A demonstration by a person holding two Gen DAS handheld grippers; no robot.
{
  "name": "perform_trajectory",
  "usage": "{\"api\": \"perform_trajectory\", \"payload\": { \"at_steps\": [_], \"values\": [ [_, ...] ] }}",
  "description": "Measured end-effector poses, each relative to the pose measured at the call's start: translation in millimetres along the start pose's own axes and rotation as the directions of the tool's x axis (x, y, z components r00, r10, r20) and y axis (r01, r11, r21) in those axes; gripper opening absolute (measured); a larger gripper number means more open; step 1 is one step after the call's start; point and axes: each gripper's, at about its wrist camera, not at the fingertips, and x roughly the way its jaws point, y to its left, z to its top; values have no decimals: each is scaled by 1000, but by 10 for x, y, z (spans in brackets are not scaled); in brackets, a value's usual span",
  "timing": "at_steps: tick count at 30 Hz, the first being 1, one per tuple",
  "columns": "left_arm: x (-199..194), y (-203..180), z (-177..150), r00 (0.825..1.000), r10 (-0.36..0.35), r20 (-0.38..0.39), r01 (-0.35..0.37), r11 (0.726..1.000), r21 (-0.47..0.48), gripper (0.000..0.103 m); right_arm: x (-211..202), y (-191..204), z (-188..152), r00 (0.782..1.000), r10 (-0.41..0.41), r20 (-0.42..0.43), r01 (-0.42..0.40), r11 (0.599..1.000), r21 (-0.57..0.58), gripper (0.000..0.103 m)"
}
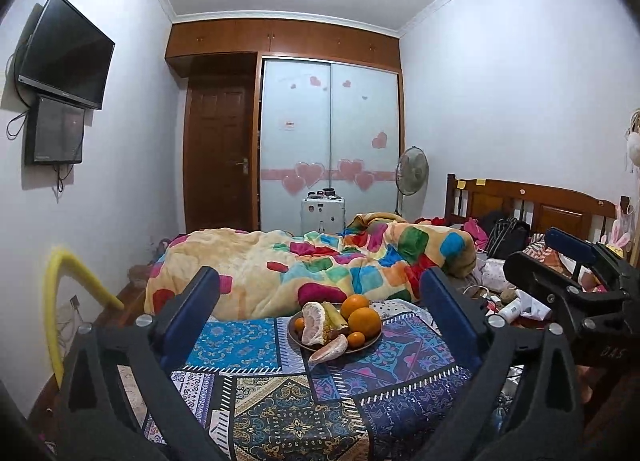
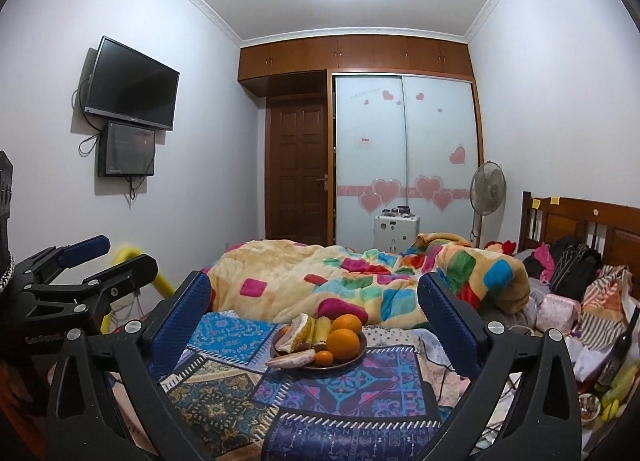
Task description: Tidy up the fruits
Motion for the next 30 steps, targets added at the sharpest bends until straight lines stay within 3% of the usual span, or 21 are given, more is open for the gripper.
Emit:
{"api": "perform_trajectory", "payload": {
  "at_steps": [30],
  "values": [
    [7, -50, -49, 1000, -12, -14, 12, 1000, -6, 103, -55, -8, -20, 1000, -9, 4, 9, 1000, 5, 103]
  ]
}}
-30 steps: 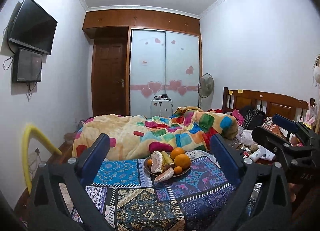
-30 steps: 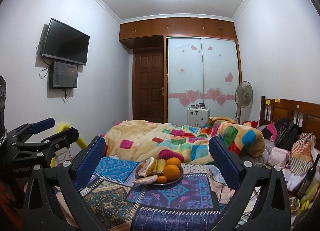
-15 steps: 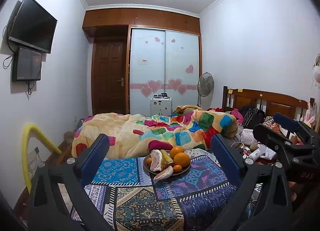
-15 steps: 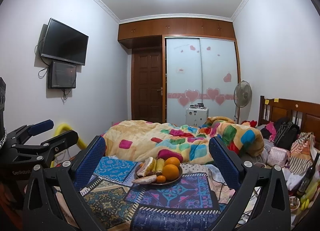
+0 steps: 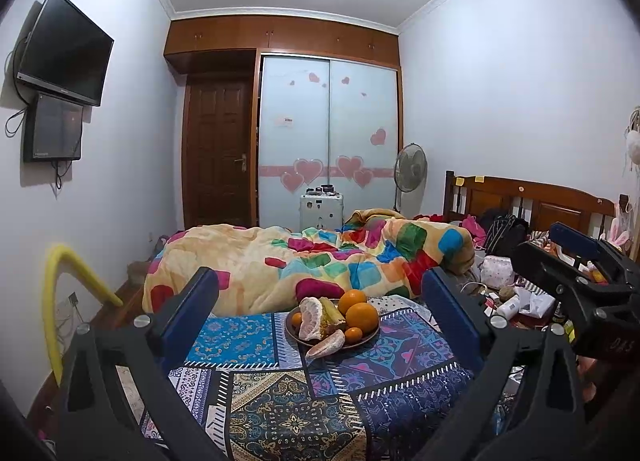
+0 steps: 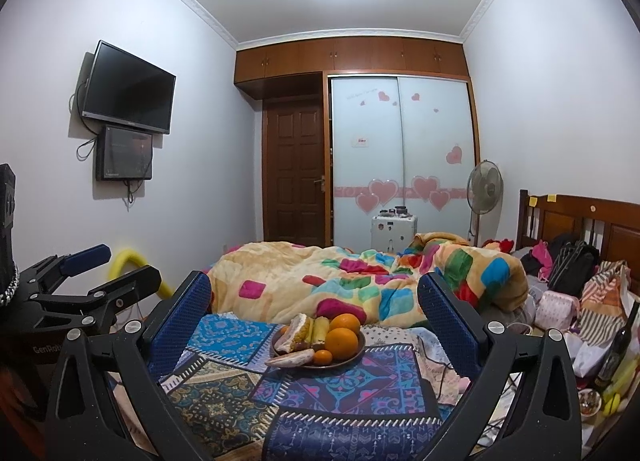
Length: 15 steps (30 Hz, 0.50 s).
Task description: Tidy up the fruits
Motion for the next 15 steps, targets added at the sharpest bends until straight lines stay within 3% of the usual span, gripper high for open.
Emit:
{"api": "perform_trajectory", "payload": {
  "at_steps": [15],
  "values": [
    [-11, -21, 4, 1000, -9, -3, 9, 1000, 3, 103, -28, 18, 22, 1000, 1, 0, -1, 1000, 7, 103]
  ]
}}
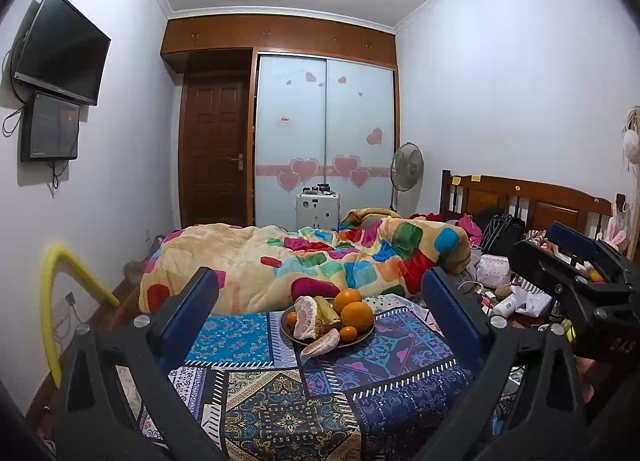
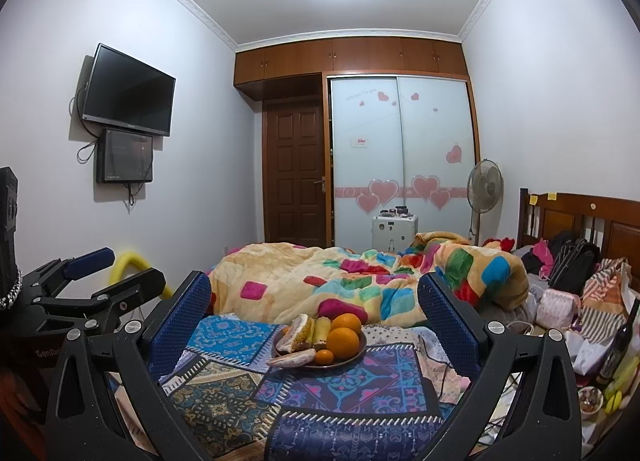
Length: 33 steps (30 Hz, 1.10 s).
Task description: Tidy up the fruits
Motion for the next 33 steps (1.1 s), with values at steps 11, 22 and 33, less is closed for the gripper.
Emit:
{"api": "perform_trajectory", "payload": {
  "at_steps": [11, 22, 33],
  "values": [
    [14, -1, 7, 1000, -10, -8, 10, 1000, -4, 103, -11, 24, 18, 1000, -3, -5, 3, 1000, 11, 103],
    [31, 29, -5, 1000, -17, -17, 17, 1000, -11, 103, 17, 21, 29, 1000, -3, -10, 3, 1000, 15, 103],
    [76, 89, -34, 999, -14, -30, 13, 999, -30, 103, 74, 32, -9, 1000, 4, -20, -4, 1000, 17, 103]
  ]
}}
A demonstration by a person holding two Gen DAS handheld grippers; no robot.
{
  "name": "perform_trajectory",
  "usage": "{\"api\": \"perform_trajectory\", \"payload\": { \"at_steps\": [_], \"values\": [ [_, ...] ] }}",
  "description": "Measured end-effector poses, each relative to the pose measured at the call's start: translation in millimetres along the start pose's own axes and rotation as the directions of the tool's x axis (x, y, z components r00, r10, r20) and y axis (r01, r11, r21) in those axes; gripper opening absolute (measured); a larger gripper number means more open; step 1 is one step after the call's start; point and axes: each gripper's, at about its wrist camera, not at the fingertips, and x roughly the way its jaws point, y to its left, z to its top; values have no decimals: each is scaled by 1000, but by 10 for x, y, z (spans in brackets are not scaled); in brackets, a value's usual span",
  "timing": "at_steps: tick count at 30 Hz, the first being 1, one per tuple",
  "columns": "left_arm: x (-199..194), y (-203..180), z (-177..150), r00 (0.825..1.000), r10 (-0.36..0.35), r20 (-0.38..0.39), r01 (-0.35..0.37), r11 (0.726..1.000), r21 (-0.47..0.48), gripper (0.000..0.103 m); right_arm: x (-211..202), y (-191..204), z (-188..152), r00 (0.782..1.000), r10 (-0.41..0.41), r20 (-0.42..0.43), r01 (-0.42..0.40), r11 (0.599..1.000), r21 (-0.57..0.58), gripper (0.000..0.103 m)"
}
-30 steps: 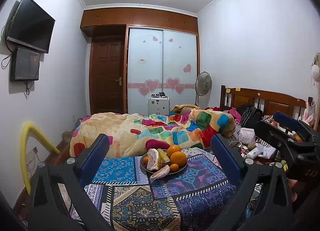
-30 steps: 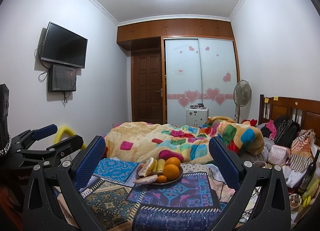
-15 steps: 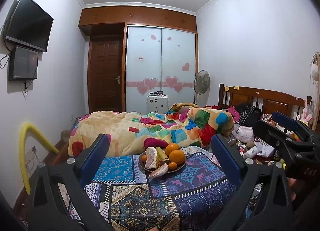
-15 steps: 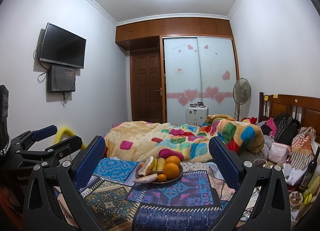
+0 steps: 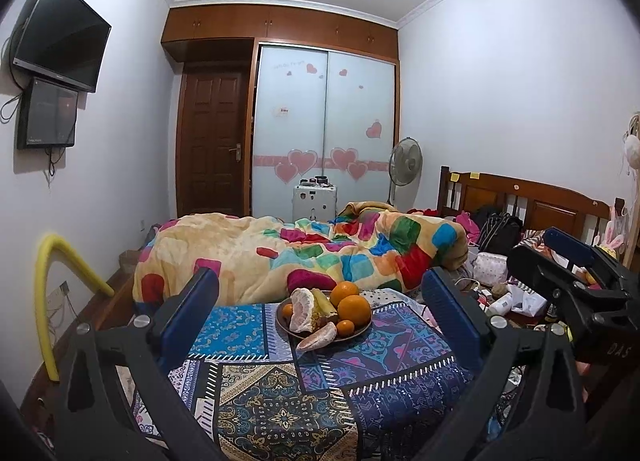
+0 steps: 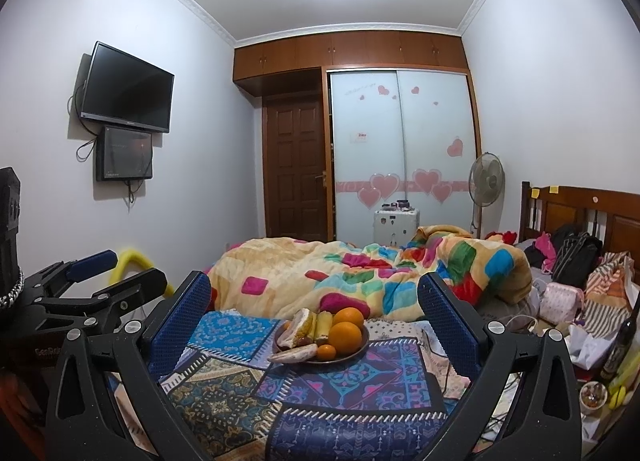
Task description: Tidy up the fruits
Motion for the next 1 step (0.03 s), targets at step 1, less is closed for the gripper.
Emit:
{"api": "perform_trajectory", "payload": {
  "at_steps": [1],
  "values": [
    [6, 4, -2, 1000, 2, 0, -2, 1000, 2, 103, 2, 4, 0, 1000, -1, 0, 1, 1000, -1, 103]
  ]
}}
